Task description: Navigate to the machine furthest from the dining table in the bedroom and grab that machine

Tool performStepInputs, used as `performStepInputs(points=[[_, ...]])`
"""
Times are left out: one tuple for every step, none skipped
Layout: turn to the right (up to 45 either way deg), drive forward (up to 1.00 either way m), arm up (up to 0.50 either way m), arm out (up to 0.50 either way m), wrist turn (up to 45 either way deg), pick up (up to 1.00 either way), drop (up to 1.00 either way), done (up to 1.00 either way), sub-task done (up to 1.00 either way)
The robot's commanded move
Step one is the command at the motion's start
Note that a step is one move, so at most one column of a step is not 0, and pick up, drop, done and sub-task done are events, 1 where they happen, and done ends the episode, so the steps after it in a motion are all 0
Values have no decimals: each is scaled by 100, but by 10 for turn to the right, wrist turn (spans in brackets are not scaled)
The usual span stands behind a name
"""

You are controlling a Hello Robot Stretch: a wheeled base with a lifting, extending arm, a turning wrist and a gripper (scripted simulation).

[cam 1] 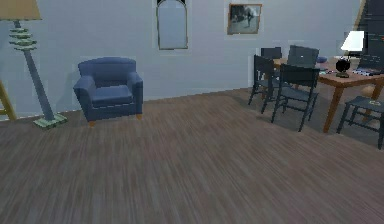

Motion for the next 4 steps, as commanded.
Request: performStepInputs(points=[[0, 0, 50, 0, 0, 0, 0, 0, 0], [0, 0, 38, 0, 0, 0, 0, 0, 0], [0, 0, 0, 48, 0, 0, 0, 0, 0], [0, 0, 0, 0, 450, 0, 0, 0, 0]])
